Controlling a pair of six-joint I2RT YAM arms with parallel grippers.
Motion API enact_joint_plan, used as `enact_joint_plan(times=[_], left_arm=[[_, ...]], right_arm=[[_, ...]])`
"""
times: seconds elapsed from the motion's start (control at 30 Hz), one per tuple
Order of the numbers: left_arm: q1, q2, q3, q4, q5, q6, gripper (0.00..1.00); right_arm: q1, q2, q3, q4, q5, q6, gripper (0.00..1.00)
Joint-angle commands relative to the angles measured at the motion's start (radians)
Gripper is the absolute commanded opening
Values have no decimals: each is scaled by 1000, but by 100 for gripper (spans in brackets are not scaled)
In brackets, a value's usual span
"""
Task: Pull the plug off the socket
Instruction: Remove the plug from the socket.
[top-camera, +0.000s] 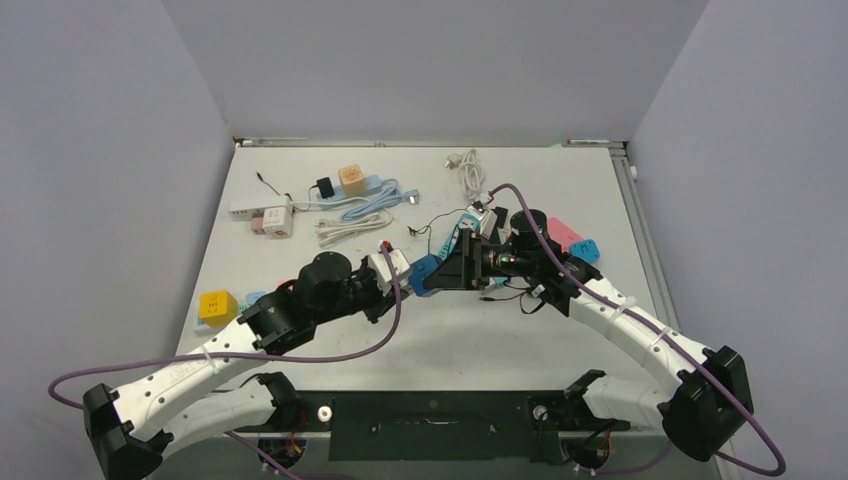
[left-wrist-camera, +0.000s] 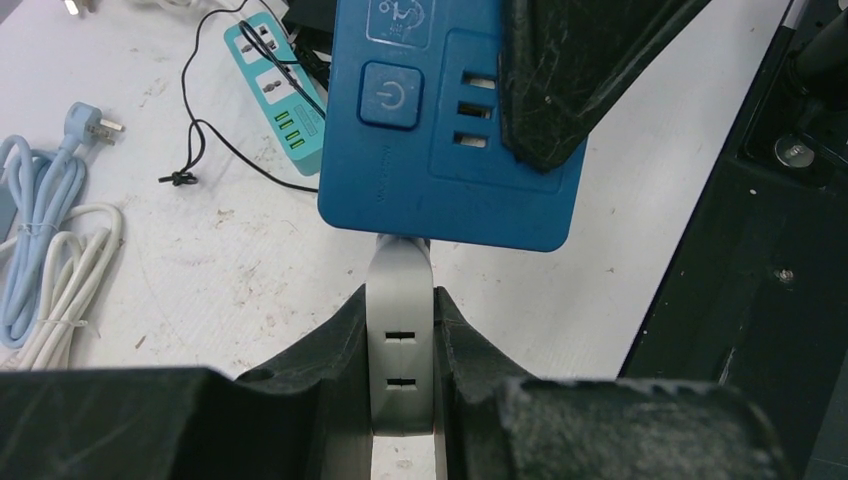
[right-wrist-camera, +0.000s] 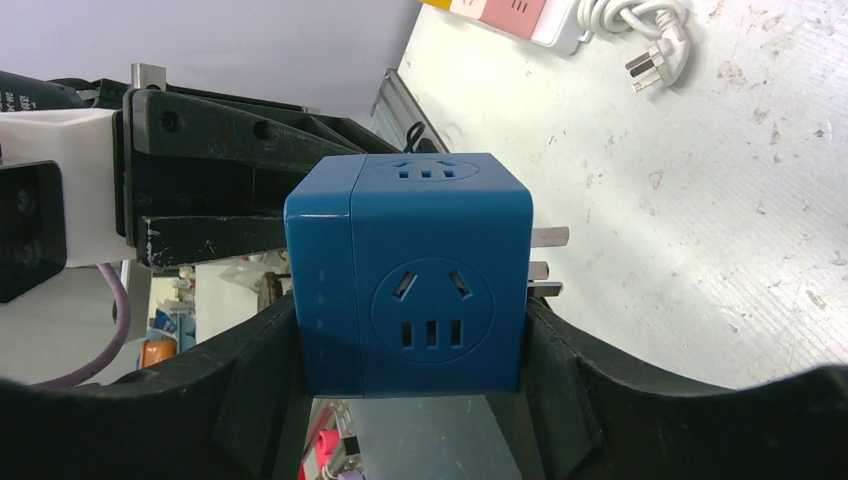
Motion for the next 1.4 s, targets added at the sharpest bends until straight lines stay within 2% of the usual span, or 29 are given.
enact_joint_plan(times=[0.0, 0.27, 0.43, 0.53, 0.7, 1.0, 1.37], left_arm=[[-30, -6, 30, 16, 1, -7, 0], [-120, -8, 17, 11, -90, 16, 0], [-138, 4, 16, 9, -106, 19, 0], [-137, 11, 21, 4, -176, 9, 0], [-103, 11, 23, 9, -228, -28, 0], [-12, 27, 40, 6, -245, -64, 0], [6, 45, 49, -9, -294, -73, 0]], right_arm=[[-8, 18, 8, 102, -2, 3, 5], [-8, 93, 26, 38, -6, -18, 5], [-8, 130, 28, 44, -16, -17, 5], [-8, 139, 19, 71, -22, -7, 5], [-8, 133, -7, 131, -35, 22, 5], [-5, 109, -12, 104, -43, 4, 5], [2, 82, -15, 67, -40, -12, 5]])
